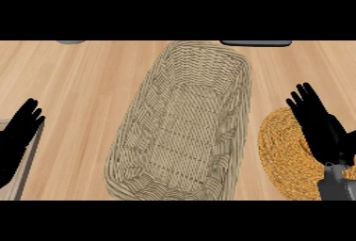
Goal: Pick the croissant from the placemat and place it in the basket
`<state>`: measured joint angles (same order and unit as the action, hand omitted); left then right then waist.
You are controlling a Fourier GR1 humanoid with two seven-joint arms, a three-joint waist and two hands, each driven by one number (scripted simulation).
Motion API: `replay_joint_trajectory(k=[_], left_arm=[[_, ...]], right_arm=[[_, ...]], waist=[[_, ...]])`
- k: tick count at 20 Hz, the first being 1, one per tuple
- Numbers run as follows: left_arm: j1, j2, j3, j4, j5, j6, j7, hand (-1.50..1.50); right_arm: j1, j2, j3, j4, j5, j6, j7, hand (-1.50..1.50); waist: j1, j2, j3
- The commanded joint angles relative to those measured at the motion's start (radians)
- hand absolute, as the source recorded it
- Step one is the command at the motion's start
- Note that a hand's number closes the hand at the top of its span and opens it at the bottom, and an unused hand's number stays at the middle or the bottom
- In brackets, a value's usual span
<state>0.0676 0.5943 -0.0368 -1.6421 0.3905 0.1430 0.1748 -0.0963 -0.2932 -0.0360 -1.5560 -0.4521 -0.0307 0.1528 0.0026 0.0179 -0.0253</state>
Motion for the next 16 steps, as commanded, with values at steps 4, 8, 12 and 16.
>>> replay_joint_trajectory(k=[4, 8, 12, 16], left_arm=[[-0.086, -0.016, -0.048, -0.046, -0.08, -0.028, -0.112, 0.0], [-0.146, -0.061, -0.139, -0.033, -0.114, -0.089, -0.18, 0.0], [-0.205, -0.097, -0.193, 0.0, -0.183, -0.081, -0.206, 0.0], [-0.224, -0.125, -0.213, 0.005, -0.185, -0.081, -0.183, 0.0]], right_arm=[[0.075, -0.154, -0.193, 0.033, 0.157, -0.189, -0.047, 1.5], [0.063, -0.175, -0.15, 0.033, 0.355, -0.239, -0.286, 1.5], [-0.075, -0.032, -0.059, 0.224, 0.567, -0.532, -0.286, -1.5], [-0.131, -0.076, -0.019, 0.283, 0.775, -0.714, -0.019, -1.5]], waist=[[-0.061, -0.018, 0.023], [-0.035, -0.01, 0.025], [0.018, -0.002, 0.025], [0.015, -0.009, 0.021]])
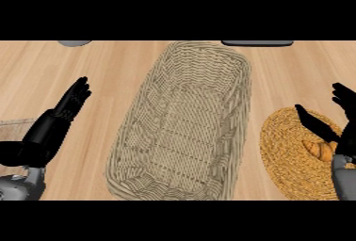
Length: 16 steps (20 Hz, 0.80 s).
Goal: Pick the croissant from the placemat and place it in the basket
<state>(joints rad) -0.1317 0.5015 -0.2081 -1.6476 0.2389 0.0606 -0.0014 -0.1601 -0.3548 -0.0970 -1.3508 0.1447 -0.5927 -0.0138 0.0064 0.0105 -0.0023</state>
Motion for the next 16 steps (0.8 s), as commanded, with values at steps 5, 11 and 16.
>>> replay_joint_trajectory(k=[5, 11, 16], left_arm=[[-0.055, -0.033, -0.015, 0.038, -0.028, 0.012, 0.003, 0.0], [-0.038, -0.026, -0.002, 0.049, -0.024, 0.006, -0.004, 0.0], [-0.036, -0.028, -0.003, 0.087, -0.034, -0.008, -0.029, 0.0]], right_arm=[[-0.096, -0.181, 0.052, 0.137, 0.437, -0.158, 0.468, -1.5], [-0.085, -0.348, 0.12, 0.115, 0.521, 0.235, 0.792, -1.5], [-0.21, -0.355, 0.161, -0.025, 0.37, 0.605, 1.052, -1.5]], waist=[[-0.003, -0.008, -0.009], [-0.021, -0.022, -0.015], [-0.018, -0.023, -0.008]])
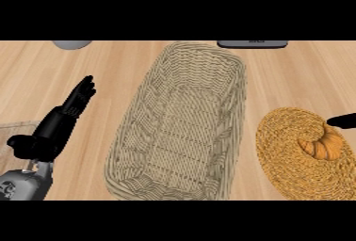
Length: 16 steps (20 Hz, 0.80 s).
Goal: Pick the croissant from the placemat and place it in the basket
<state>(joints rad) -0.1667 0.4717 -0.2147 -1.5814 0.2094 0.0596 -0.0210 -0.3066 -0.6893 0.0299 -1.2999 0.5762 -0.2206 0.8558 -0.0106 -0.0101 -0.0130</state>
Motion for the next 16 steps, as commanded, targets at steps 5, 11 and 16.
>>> replay_joint_trajectory(k=[5, 11, 16], left_arm=[[0.016, -0.004, 0.029, 0.03, 0.01, -0.015, -0.025, 0.0], [0.0, -0.045, 0.008, 0.058, -0.04, 0.009, -0.037, 0.0], [0.009, -0.047, 0.014, 0.006, -0.035, 0.006, 0.003, 0.0]], right_arm=[[-0.103, -0.054, 0.002, -0.316, -0.222, 0.46, 0.434, -1.5], [-0.013, -0.082, -0.043, -0.537, -0.292, 0.472, 0.597, -1.5], [0.107, -0.127, -0.094, -0.684, -0.307, 0.461, 0.625, -1.5]], waist=[[-0.018, -0.007, 0.007], [-0.023, 0.001, 0.01], [-0.019, 0.002, 0.011]])
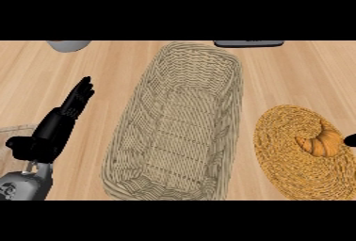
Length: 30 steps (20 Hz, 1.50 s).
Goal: Pick the croissant from the placemat and place it in the basket
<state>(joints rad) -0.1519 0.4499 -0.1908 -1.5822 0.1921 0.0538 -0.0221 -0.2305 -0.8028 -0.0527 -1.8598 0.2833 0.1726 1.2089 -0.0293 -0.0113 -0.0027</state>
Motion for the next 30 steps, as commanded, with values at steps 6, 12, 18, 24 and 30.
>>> replay_joint_trajectory(k=[6, 12, 18, 24, 30], left_arm=[[-0.01, -0.024, 0.006, 0.025, -0.027, -0.037, -0.026, 0.0], [-0.038, -0.041, 0.044, 0.021, -0.023, -0.051, 0.007, 0.0], [-0.058, -0.09, 0.049, 0.068, -0.079, -0.06, 0.002, 0.0], [-0.077, -0.067, 0.132, 0.007, -0.05, -0.14, 0.095, 0.0], [-0.034, -0.154, 0.106, -0.006, -0.144, -0.118, 0.067, 0.0]], right_arm=[[0.1, 0.108, -0.024, -0.101, 0.115, -0.06, 0.177, -1.5], [0.253, 0.231, -0.019, -0.092, 0.271, -0.137, 0.014, -1.5], [0.22, 0.312, -0.039, 0.133, 0.392, -0.202, -0.179, -1.5], [0.198, 0.363, -0.066, 0.182, 0.442, -0.197, -0.241, -1.5], [0.211, 0.429, -0.068, 0.112, 0.476, -0.192, -0.254, -1.5]], waist=[[0.025, 0.011, 0.002], [0.022, 0.01, 0.003], [0.027, 0.012, 0.003], [0.029, 0.011, 0.003], [0.027, 0.011, 0.003]])
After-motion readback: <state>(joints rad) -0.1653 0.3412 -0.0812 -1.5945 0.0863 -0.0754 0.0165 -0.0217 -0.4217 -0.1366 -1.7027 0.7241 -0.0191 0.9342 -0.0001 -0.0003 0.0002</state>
